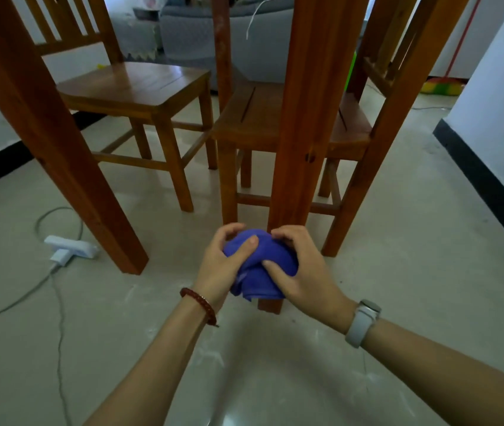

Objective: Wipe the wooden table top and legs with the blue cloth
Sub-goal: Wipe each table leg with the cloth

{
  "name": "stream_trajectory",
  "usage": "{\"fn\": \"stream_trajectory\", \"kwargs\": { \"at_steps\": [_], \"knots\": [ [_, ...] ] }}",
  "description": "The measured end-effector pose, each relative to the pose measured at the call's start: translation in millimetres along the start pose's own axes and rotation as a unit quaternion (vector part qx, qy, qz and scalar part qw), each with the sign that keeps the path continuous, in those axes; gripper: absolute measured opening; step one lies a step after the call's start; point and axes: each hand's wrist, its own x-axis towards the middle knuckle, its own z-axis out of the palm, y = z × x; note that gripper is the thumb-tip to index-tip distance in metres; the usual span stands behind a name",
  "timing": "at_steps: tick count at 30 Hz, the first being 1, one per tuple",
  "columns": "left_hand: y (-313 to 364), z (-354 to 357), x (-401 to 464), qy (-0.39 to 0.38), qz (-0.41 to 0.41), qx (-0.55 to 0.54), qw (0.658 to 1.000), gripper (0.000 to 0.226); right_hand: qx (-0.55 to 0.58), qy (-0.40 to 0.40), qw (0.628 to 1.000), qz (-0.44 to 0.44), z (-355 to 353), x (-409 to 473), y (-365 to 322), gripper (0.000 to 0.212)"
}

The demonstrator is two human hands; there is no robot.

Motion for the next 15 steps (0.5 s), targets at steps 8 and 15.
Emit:
{"fn": "stream_trajectory", "kwargs": {
  "at_steps": [8,15],
  "knots": [
    [106,6,49,0.183,0.266,-0.049,0.945,0.032,-0.045,0.224,0.973,0.009,-48,58,0,0.049],
    [62,46,76,0.065,0.277,0.018,0.958,0.041,-0.014,0.229,0.973,0.016,-19,72,12,0.054]
  ]
}}
